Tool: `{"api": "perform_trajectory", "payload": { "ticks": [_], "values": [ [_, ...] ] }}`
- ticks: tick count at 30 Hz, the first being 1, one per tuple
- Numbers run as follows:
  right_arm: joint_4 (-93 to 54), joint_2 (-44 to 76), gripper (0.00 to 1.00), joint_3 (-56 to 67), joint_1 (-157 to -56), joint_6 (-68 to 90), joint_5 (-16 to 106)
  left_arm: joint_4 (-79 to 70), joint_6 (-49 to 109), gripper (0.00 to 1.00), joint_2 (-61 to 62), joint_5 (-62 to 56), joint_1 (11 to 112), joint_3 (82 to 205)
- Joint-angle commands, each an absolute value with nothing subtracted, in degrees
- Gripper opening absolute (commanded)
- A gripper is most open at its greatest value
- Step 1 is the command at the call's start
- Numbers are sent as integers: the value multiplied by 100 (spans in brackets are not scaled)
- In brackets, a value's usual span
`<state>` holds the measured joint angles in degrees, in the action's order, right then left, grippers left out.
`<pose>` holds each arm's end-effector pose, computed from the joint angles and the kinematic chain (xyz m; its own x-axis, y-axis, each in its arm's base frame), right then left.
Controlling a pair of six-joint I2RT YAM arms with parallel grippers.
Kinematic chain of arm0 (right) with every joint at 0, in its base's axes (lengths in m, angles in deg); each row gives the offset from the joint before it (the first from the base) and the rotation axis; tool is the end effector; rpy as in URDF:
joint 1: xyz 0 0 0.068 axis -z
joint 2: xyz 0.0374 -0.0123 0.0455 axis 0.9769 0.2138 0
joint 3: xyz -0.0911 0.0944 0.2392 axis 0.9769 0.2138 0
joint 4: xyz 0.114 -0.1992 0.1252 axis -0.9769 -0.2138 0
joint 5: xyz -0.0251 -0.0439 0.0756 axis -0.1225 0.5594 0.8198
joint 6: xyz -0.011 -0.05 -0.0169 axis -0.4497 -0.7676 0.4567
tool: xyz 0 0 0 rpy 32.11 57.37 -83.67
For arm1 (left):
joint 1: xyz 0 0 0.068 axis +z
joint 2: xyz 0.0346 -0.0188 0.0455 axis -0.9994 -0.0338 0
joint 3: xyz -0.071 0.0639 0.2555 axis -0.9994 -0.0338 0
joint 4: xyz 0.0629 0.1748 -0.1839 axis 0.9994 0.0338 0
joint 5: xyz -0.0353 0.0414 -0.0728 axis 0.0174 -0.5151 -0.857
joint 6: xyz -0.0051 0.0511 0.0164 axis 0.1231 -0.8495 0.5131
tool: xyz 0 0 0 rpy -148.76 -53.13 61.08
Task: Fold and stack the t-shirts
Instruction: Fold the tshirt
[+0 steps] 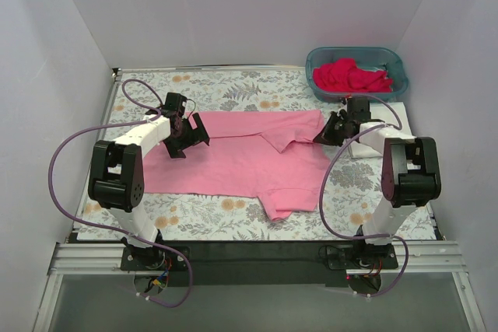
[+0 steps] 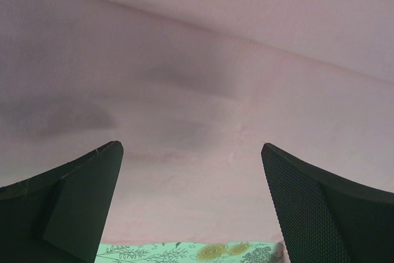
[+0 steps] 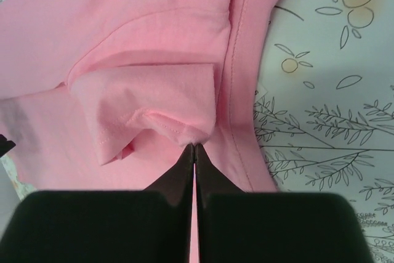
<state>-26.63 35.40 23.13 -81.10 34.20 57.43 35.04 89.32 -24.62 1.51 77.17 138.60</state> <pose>0.3560 0.0338 0.1692 -0.8030 0.4234 -0.4194 0.1447 0.8211 0.5521 0.3351 -0.0669 0.1875 -0.4959 -0.8670 -0.0487 -0.8066 0.4807 -0.3440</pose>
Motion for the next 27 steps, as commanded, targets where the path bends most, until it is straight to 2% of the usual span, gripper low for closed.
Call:
{"api": "perform_trajectory", "payload": {
  "ticks": [1,20,27],
  "values": [
    [-2895,3197,1,2480,-8117,3518,5961,3452,8885,88,-2290,67,7690,13820],
    [-3537,3162,3,2630,-8556,3404,6234,3408,8885,88,-2325,-21,7690,13749],
    [-3687,3372,10,2639,-8644,3211,6409,3408,8894,88,-2325,-48,7690,13749]
  ]
}}
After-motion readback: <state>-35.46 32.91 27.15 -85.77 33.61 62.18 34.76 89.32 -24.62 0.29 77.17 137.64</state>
